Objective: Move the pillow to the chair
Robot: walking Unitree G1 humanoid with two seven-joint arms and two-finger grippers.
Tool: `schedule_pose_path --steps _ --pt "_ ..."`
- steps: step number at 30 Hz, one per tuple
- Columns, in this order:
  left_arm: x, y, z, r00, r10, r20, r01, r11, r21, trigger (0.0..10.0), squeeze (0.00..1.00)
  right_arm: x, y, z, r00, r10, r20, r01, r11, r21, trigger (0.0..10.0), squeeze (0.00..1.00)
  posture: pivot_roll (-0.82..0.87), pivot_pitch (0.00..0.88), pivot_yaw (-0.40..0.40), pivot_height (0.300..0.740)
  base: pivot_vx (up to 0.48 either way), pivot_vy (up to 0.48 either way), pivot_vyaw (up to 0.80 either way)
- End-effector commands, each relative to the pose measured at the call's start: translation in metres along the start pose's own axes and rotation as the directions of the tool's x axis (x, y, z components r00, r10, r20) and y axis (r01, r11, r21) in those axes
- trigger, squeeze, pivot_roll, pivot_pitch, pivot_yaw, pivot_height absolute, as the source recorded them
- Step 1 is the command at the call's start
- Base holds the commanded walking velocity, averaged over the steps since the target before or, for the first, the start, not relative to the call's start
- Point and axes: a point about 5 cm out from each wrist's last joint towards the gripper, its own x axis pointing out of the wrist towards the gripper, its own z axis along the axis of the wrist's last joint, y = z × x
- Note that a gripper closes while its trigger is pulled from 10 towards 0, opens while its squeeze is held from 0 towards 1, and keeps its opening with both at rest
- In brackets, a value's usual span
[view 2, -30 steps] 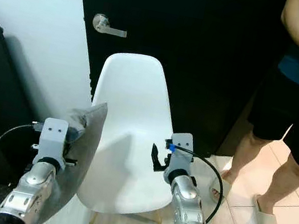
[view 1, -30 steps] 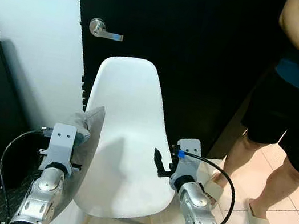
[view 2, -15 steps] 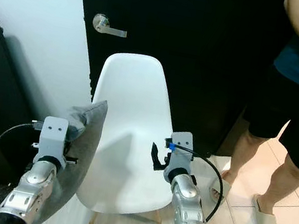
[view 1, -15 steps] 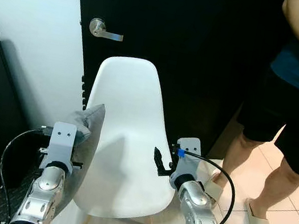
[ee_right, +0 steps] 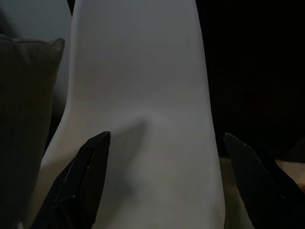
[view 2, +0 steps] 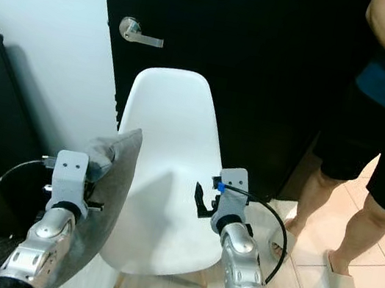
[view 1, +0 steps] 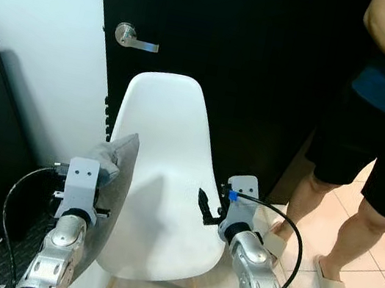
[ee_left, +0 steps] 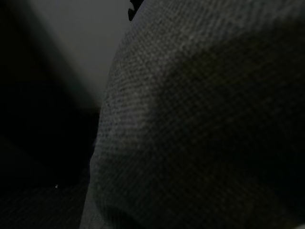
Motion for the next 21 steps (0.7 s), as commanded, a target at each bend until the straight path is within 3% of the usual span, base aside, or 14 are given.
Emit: schedule_pose_path --steps 1,12,21 --pt "0.0017 -0.0013 0.0177 0.996 -0.002 0.088 0.003 1.0 -0.014 10.0 0.0 -0.0014 -0.0007 -0.0046 1.0 0.001 -0.02 -0.001 1.0 -0.009 10.0 0.0 0.07 0.033 -0.04 0.74 0.416 0.0 0.0" --pt "0.0024 0.0004 0.019 0.996 0.001 0.089 -0.001 1.0 -0.009 10.0 0.0 -0.0012 -0.0003 -0.0045 1.0 -0.001 -0.018 0.001 1.0 -0.006 10.0 0.0 0.07 0.035 -0.037 0.74 0.397 0.0 0.0" --pt "0.0025 -0.0001 0.0222 0.994 0.001 0.11 -0.001 1.0 -0.002 10.0 0.0 -0.0019 -0.0005 -0.0049 1.0 -0.007 -0.014 0.007 1.0 0.001 10.0 0.0 0.07 0.036 -0.031 0.74 0.0 0.0 0.0"
